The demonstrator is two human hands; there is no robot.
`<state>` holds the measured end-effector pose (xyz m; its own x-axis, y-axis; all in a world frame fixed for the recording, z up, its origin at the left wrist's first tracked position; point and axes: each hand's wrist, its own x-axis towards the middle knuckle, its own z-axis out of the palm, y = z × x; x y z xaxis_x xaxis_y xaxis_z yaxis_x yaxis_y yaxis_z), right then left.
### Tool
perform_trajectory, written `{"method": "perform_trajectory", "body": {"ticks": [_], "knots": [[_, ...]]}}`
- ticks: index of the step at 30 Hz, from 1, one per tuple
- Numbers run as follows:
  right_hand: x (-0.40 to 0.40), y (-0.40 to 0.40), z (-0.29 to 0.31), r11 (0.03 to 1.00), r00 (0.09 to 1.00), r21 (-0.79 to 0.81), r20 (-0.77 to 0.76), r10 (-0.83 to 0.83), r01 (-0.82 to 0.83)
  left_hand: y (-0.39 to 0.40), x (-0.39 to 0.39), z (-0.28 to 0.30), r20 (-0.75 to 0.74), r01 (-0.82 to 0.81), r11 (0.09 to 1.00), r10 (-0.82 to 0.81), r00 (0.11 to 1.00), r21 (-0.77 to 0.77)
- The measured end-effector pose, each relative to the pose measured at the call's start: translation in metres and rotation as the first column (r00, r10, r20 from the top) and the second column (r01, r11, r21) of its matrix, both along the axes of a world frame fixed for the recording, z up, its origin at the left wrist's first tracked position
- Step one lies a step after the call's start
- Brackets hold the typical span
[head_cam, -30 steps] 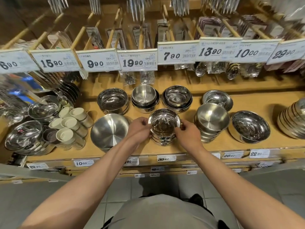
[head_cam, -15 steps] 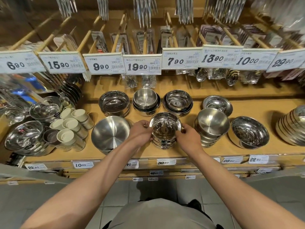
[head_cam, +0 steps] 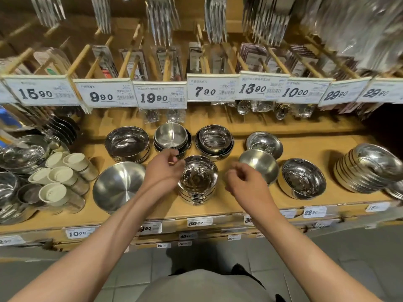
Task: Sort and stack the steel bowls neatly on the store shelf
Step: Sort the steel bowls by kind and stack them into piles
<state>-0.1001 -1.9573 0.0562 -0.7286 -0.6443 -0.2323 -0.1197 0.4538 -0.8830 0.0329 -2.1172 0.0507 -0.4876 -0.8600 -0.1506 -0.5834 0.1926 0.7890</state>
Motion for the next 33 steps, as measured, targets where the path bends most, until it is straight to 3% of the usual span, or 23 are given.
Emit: {"method": "perform_trajectory", "body": {"ticks": [5,9,16,23,28,33], "knots": [[-0.057,0.027,0.022,0.977,0.988,-0.151,0.050,-0.145,0.151,0.010,-0.032,0.024,-0.217,0.068,0.984,-0.031,0.976,0.162],[-0.109,0.048,0.017,0.954,0.970,-0.178,0.085,-0.228,0.240,0.024,-0.064,0.029,-0.228,0.107,0.968,-0.054,0.972,0.228],[-0.181,0.061,0.002,0.977,0.985,-0.124,0.051,-0.167,0.173,0.032,-0.125,0.033,-0.191,0.003,0.970,0.045,0.981,0.244],[-0.252,0.047,-0.032,0.999,0.999,0.037,-0.025,0.025,-0.024,0.046,-0.160,0.034,-0.164,-0.119,0.953,0.169,0.972,0.279],[-0.301,0.022,-0.069,0.991,0.998,0.123,-0.055,-0.036,0.043,0.059,-0.157,0.027,-0.193,-0.260,0.918,0.325,0.926,0.301],[-0.319,-0.009,-0.092,0.962,0.999,0.269,0.033,0.031,-0.039,0.074,-0.134,0.023,-0.191,-0.384,0.849,0.471,0.861,0.364]]}}
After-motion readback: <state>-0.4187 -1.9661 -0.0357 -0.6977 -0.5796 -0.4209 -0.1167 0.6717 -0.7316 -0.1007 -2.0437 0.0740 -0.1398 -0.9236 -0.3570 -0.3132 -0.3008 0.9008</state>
